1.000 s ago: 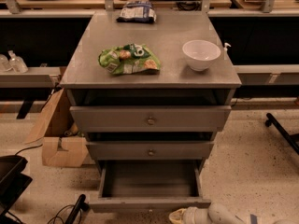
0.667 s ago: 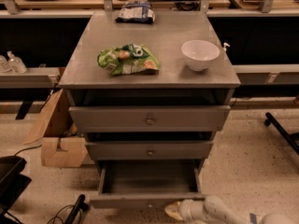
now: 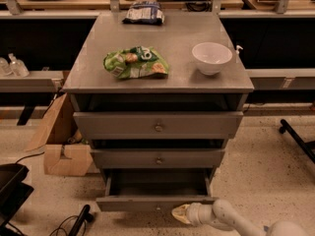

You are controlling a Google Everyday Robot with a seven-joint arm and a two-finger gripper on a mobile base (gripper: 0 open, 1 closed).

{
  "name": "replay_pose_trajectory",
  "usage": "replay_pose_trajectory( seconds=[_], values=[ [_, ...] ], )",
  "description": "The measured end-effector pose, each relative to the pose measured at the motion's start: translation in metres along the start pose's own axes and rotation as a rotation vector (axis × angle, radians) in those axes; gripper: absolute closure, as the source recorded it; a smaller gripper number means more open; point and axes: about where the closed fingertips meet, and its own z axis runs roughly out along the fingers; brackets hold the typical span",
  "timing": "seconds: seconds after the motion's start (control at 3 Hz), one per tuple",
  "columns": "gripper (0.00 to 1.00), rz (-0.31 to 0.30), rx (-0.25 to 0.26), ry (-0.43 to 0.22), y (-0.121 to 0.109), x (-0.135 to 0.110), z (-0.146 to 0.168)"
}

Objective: Close bottom drawer

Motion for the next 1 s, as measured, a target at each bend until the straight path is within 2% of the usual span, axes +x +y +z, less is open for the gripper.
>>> replay_pose_trajectory(
  seconds=[0.33, 0.67, 1.0],
  values=[
    [1.0, 0.0, 0.0, 0.0, 0.001, 0.0, 0.0],
    [1.0, -0.024, 0.015, -0.016, -0.02, -0.018, 0.002],
    [1.0, -0.024, 0.015, -0.016, -0.02, -0.018, 0.002]
  ],
)
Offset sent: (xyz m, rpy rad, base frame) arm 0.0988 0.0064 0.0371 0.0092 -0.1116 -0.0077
